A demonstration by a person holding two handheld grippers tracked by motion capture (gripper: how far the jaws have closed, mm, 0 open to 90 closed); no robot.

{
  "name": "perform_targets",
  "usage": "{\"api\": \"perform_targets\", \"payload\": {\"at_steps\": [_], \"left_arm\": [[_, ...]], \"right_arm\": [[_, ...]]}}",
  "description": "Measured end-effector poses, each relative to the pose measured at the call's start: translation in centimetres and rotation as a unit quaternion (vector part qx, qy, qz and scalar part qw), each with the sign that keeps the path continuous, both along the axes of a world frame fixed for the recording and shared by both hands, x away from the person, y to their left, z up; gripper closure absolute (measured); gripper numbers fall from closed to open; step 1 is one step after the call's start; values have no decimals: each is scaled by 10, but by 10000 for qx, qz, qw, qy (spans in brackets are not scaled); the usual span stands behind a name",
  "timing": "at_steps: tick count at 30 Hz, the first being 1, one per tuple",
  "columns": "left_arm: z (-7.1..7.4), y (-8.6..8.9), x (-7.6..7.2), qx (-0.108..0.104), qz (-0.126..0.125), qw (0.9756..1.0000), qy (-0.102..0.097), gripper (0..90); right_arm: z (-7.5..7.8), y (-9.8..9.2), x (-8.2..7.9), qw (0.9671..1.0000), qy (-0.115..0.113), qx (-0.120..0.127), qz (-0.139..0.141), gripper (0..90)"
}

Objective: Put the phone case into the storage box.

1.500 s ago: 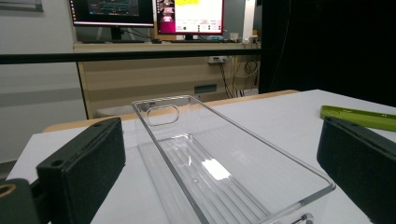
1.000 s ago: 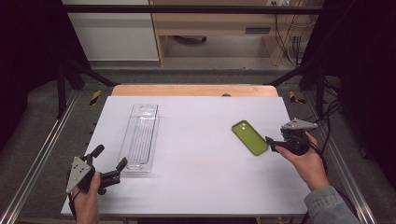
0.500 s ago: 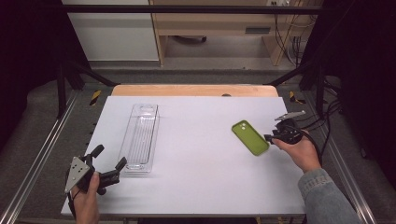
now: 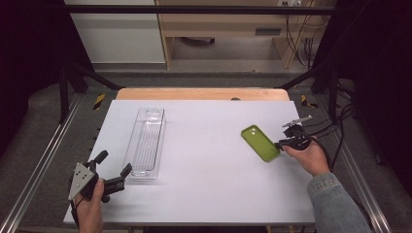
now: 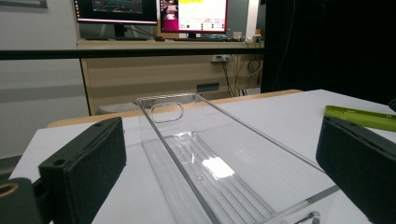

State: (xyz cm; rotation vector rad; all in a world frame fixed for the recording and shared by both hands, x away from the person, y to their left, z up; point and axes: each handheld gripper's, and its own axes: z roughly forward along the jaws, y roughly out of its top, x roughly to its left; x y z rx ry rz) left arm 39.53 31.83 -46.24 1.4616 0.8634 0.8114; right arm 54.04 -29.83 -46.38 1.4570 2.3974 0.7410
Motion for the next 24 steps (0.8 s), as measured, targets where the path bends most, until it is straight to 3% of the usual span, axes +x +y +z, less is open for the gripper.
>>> {"api": "perform_targets", "payload": {"at_steps": [15, 24], "left_arm": [[-1, -1, -2, 50, 13, 10000, 39, 12], [-1, -1, -3, 95, 48, 9999, 43, 12]], "right_arm": [[-10, 2, 7, 9998, 162, 40, -53, 778], [-14, 1, 9, 9991, 291, 297, -10, 792]]}}
